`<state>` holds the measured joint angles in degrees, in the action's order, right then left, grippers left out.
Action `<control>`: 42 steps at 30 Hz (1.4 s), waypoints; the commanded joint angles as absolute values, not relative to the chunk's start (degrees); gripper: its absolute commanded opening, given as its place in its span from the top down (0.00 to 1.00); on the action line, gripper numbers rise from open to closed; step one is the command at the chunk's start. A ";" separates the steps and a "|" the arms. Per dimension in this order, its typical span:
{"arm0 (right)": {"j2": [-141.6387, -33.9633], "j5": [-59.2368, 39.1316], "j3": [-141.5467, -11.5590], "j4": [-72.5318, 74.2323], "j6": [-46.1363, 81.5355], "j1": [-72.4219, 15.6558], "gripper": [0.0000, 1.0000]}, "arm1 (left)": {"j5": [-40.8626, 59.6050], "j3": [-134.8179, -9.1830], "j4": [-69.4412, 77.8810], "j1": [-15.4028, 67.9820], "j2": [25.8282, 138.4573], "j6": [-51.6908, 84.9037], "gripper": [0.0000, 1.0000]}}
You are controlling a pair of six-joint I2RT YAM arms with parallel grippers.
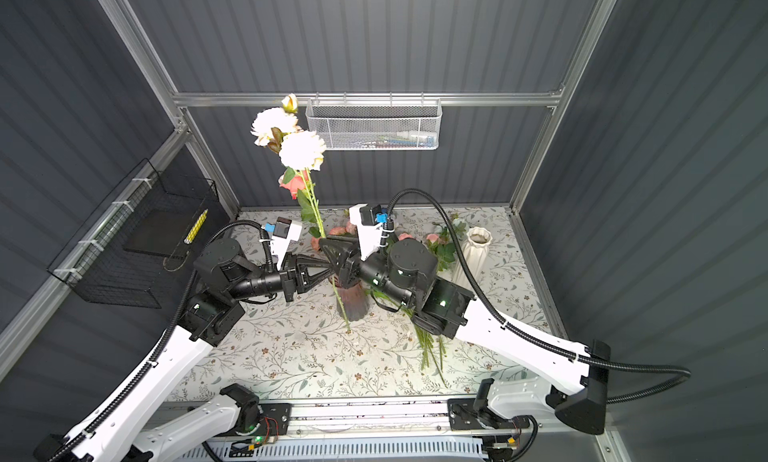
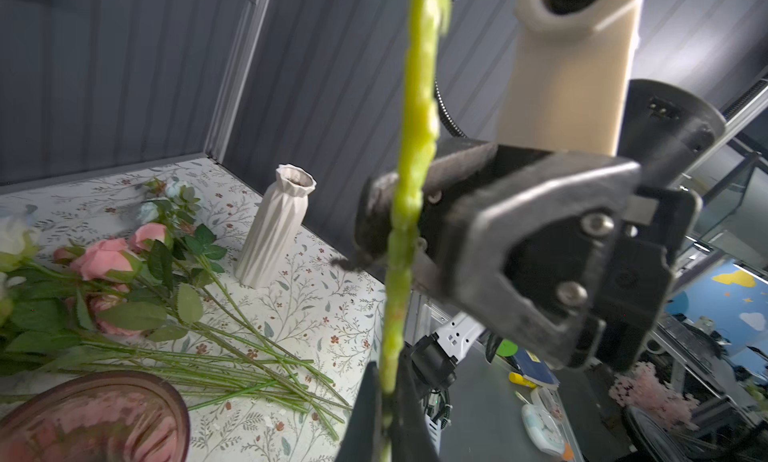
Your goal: Arrange the flowers into the vase
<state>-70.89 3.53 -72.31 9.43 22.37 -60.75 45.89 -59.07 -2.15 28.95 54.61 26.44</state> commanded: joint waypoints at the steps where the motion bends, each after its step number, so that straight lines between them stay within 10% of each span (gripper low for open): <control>1: -65.48 7.51 -69.42 10.94 20.83 -60.95 0.61 | 37.80 -62.71 -4.58 29.05 53.28 20.58 1.00; 29: -44.05 23.90 -55.63 2.69 15.02 -60.82 0.51 | 12.48 -54.69 6.57 31.58 62.64 19.03 0.99; 34: -44.71 23.92 -55.37 0.78 16.22 -60.14 0.42 | 7.77 -53.61 1.45 32.52 60.27 21.81 0.44; 42: -45.42 22.93 -54.95 -3.80 18.77 -57.97 0.35 | 6.81 -53.76 -0.53 32.61 53.47 25.80 0.13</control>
<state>-45.23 22.68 -55.57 -1.45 17.43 -58.83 7.79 -53.71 0.45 32.34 56.07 23.55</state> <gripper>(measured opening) 0.647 0.860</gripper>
